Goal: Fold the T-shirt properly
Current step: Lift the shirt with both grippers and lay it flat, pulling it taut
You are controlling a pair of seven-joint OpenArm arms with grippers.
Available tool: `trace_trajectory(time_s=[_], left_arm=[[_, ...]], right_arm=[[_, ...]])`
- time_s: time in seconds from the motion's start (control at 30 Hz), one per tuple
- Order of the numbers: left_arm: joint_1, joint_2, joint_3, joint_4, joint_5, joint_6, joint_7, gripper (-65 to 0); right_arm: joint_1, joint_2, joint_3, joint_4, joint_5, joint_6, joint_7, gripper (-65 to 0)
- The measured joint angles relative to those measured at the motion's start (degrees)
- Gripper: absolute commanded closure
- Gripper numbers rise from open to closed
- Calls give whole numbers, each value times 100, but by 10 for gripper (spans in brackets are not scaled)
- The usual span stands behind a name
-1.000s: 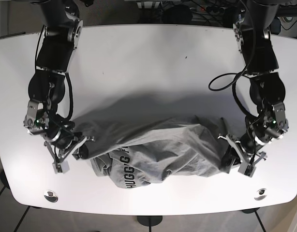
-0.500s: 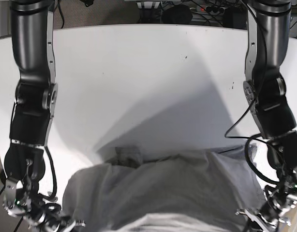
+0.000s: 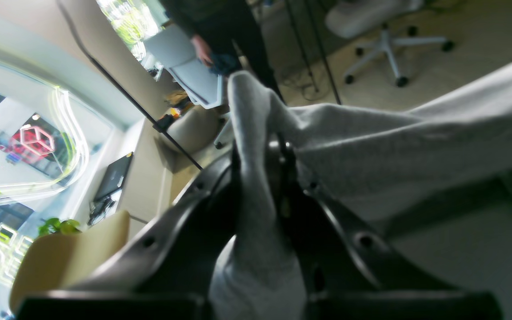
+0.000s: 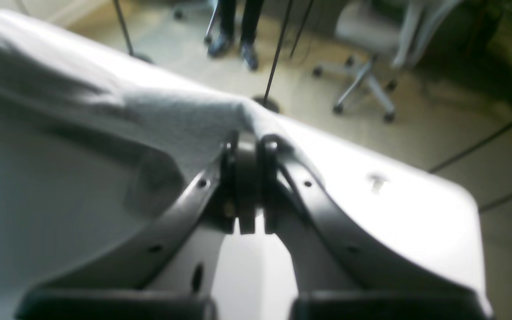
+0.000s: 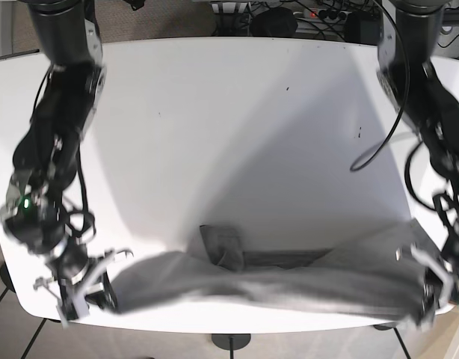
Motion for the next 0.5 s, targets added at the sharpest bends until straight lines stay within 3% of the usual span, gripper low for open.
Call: trace_trajectory(time_s=[0.17,0.33,0.5], left_arm=[[1609,420,-651,195,-481,-129,79,-10],[2933,555,-868,415,-802,-127,57,-10],[4492,697,-973,514,-1113,-118,83,-10]], right_arm=[[-1416,-9,404,531,26,-7,17,-21],[-2802,-20,1123,566,988,-44,63,-21],[-4127,-57,1443,568,1213,-70,66,-21]])
